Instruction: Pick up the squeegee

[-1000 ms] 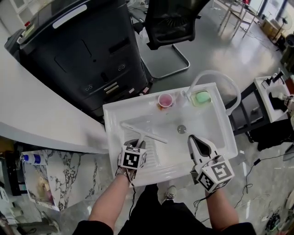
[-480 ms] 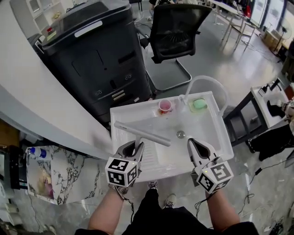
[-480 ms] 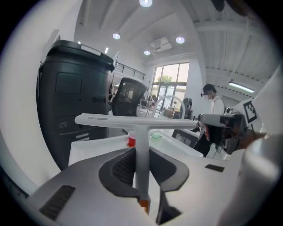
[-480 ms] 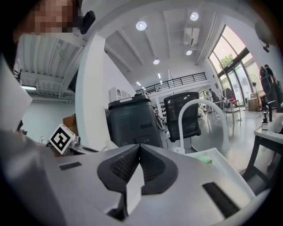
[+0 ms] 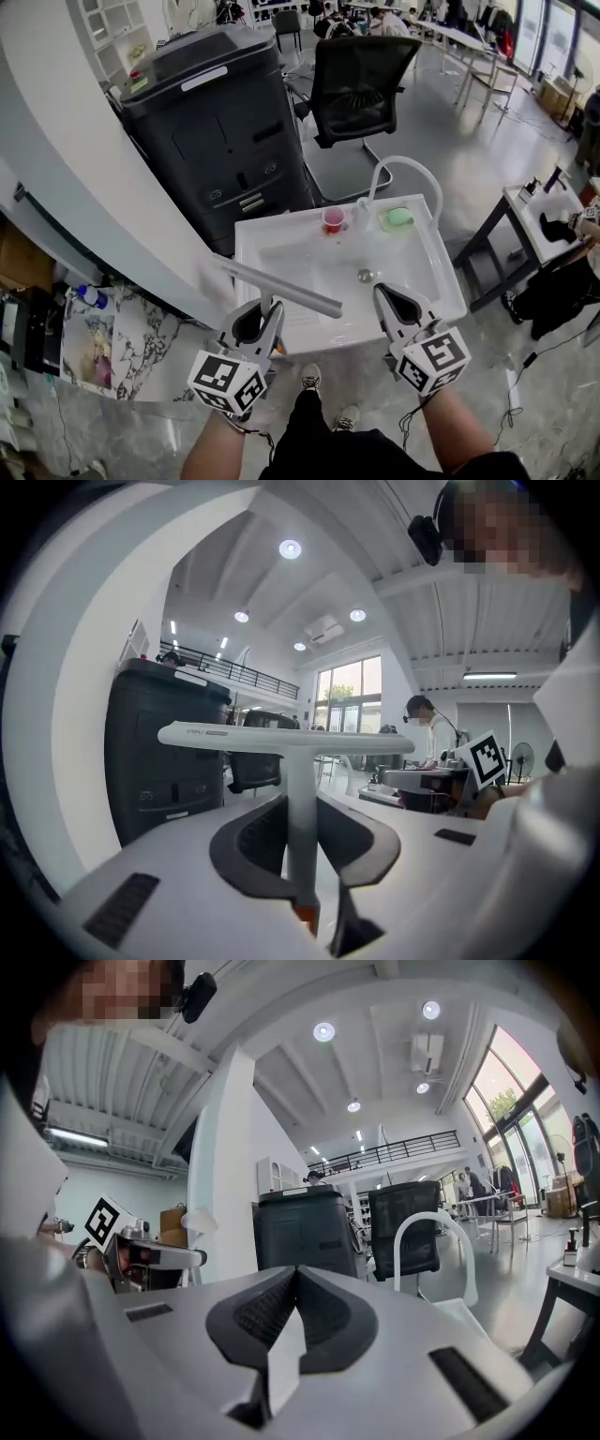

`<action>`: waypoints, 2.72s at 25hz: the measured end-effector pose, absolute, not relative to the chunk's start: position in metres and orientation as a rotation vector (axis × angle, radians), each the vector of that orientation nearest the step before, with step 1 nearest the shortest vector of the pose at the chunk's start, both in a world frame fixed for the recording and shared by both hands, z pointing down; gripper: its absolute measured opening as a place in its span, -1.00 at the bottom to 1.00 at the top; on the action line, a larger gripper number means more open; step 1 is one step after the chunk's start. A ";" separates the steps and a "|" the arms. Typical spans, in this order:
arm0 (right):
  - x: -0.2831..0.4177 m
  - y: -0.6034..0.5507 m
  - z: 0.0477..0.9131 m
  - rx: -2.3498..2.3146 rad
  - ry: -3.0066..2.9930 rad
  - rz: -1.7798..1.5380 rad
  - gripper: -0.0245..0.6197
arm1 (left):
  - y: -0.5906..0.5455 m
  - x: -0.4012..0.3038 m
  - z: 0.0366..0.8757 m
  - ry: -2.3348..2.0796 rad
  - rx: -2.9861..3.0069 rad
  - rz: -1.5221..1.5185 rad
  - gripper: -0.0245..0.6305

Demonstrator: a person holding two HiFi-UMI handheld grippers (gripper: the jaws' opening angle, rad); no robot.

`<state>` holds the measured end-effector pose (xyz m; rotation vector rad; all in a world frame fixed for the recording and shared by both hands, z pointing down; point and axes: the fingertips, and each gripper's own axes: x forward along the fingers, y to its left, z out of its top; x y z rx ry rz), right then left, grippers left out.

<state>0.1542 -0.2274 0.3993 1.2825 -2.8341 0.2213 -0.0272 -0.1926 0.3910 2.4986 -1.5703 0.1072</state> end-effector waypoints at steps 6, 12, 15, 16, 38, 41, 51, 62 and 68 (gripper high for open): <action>0.148 -0.191 0.394 1.240 -2.863 0.232 -0.87 | -0.140 -0.030 0.376 -1.629 2.493 0.098 -0.68; 0.124 -0.166 0.395 1.196 -2.883 0.263 -0.87 | -0.106 -0.049 0.371 -1.661 2.480 0.098 -0.68; 0.109 -0.156 0.393 1.187 -2.889 0.268 -0.87 | -0.093 -0.061 0.368 -1.666 2.470 0.093 -0.68; 0.104 -0.152 0.392 1.188 -2.890 0.268 -0.87 | -0.089 -0.065 0.367 -1.663 2.477 0.097 -0.68; 0.048 -0.006 0.387 1.535 -2.692 0.197 -0.87 | 0.005 -0.131 0.379 -1.360 2.668 0.059 -0.68; 0.050 0.016 0.384 1.565 -2.671 0.188 -0.87 | 0.020 -0.130 0.382 -1.328 2.669 0.054 -0.68; 0.053 0.059 0.375 1.580 -2.683 0.149 -0.87 | 0.057 -0.132 0.375 -1.361 2.663 0.032 -0.68; 0.062 0.079 0.374 1.587 -2.704 0.162 -0.87 | 0.075 -0.119 0.372 -1.349 2.679 0.057 -0.68; 0.061 0.080 0.375 1.586 -2.710 0.162 -0.87 | 0.078 -0.118 0.372 -1.349 2.686 0.055 -0.68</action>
